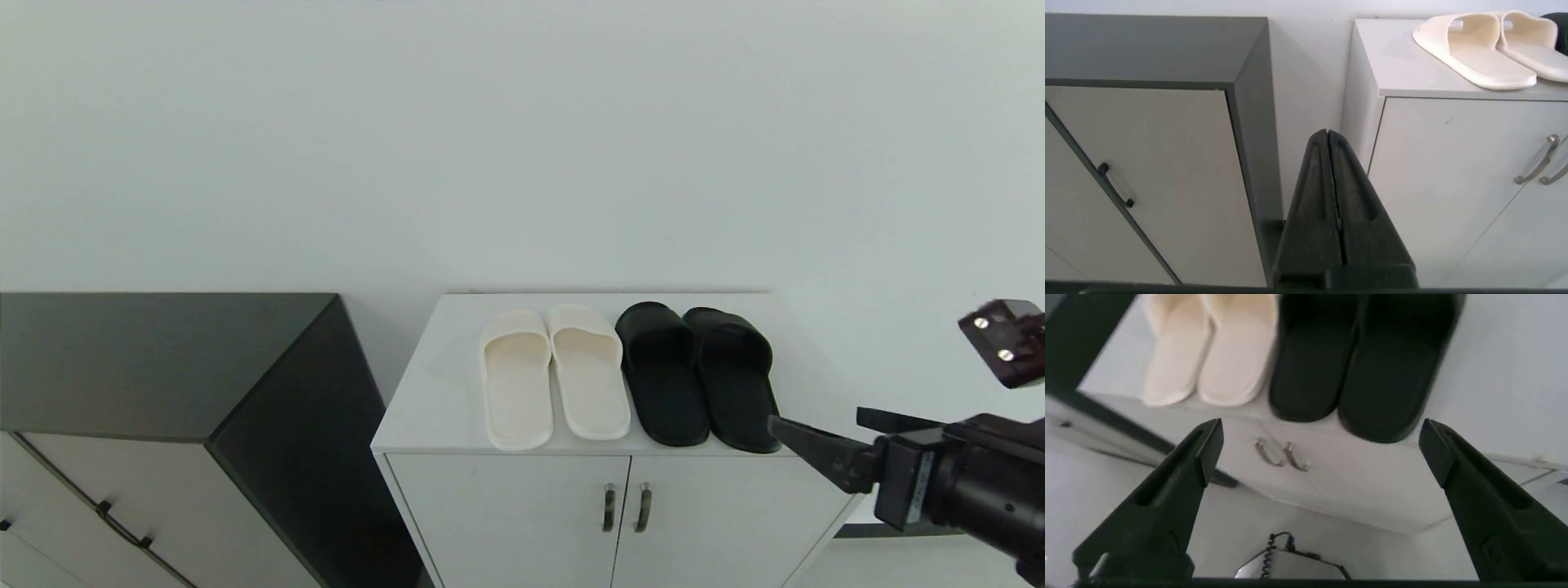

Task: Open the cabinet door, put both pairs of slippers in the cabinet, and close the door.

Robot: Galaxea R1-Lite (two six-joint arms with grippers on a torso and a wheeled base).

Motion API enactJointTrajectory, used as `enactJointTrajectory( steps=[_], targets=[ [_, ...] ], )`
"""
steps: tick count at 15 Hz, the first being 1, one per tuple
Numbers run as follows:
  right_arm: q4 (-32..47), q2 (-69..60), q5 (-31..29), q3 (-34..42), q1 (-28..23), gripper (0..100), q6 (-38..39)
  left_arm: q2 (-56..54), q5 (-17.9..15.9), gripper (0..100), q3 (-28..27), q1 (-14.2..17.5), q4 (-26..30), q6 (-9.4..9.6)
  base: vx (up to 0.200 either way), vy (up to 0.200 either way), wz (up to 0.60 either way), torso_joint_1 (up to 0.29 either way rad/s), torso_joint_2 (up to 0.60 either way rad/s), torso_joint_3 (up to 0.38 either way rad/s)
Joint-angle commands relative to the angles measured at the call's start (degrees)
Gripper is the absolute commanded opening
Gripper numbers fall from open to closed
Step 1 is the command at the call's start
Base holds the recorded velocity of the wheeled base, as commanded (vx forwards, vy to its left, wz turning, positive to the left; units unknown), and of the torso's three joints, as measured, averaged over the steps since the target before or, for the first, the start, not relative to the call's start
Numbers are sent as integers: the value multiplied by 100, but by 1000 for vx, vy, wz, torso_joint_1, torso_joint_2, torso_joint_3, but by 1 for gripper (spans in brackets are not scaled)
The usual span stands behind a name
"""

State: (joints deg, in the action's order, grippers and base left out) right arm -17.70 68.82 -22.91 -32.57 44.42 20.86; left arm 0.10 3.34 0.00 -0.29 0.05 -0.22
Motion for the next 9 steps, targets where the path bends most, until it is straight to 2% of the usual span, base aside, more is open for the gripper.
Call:
enactJointTrajectory(
  steps=[1, 5, 9],
  targets=[
    [-172, 1231, -539, -469, 128, 100, 32, -1, 9, 0, 0, 3, -5, -4, 0, 0, 0, 0, 0, 0],
    [-1253, 2426, -1418, -654, 93, 100, -3, -1, 9, 0, 0, 3, -5, -4, 0, 0, 0, 0, 0, 0],
    [-2475, 3683, -1559, -944, -390, 100, -310, -1, 9, 0, 0, 3, -5, -4, 0, 0, 0, 0, 0, 0]
  ],
)
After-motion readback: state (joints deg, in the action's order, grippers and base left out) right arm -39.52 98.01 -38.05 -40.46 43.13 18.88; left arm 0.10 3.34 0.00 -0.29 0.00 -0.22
